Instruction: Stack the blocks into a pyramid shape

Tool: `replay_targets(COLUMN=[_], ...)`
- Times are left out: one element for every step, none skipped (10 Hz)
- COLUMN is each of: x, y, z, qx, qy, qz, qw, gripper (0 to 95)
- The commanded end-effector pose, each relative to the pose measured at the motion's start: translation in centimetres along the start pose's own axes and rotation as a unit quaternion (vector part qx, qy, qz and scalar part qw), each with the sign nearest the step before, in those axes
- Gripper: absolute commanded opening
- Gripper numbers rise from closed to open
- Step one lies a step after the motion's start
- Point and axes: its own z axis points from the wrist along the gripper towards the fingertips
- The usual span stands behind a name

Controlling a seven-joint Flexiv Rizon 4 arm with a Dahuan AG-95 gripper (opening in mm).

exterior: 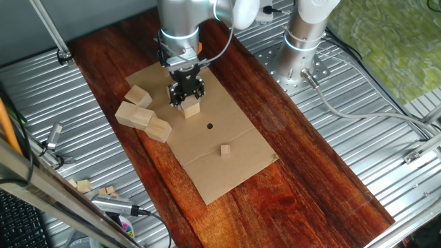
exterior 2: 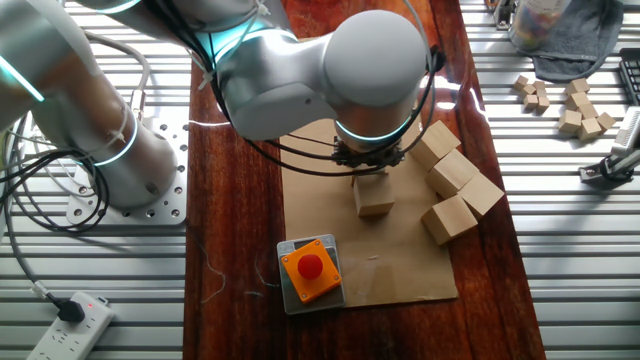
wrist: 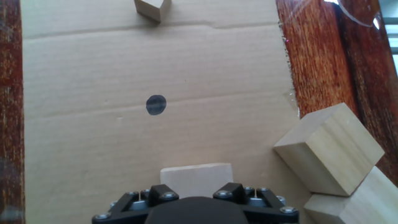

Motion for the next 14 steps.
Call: replay_targets(x=[-0.04,-0.04,-0.04,-0.03,-0.02,0.01,0.03,0.07,0.10,0.13,0.15,0.17,0.18,0.19], y=[-0.21,-0.21,-0.21,-0.21,-0.22,-0.23,-0.23,-0.21,-0.19,-0.18,-0.18,-0.18,-0.18,-0.18], z=[-0.07,-0.07,-0.06,-0.05,-0.02,0.04,0.07,0.12,0.18,0.22,0.20,0.19,0.19,0.18], qx=[0.001,0.001,0.002,0.003,0.005,0.006,0.007,0.009,0.010,0.012,0.011,0.011,0.011,0.012], qy=[0.005,0.005,0.006,0.006,0.006,0.006,0.006,0.006,0.005,0.004,0.003,0.004,0.004,0.004], qz=[-0.003,-0.006,-0.010,-0.012,-0.013,-0.013,-0.014,-0.015,-0.017,-0.020,-0.021,-0.025,-0.028,-0.031], qw=[1.0000,1.0000,0.9999,0.9999,0.9999,0.9999,0.9999,0.9998,0.9998,0.9997,0.9997,0.9996,0.9995,0.9994], gripper=[0.0,0.0,0.0,0.0,0.0,0.0,0.0,0.0,0.0,0.0,0.0,0.0,0.0,19.0])
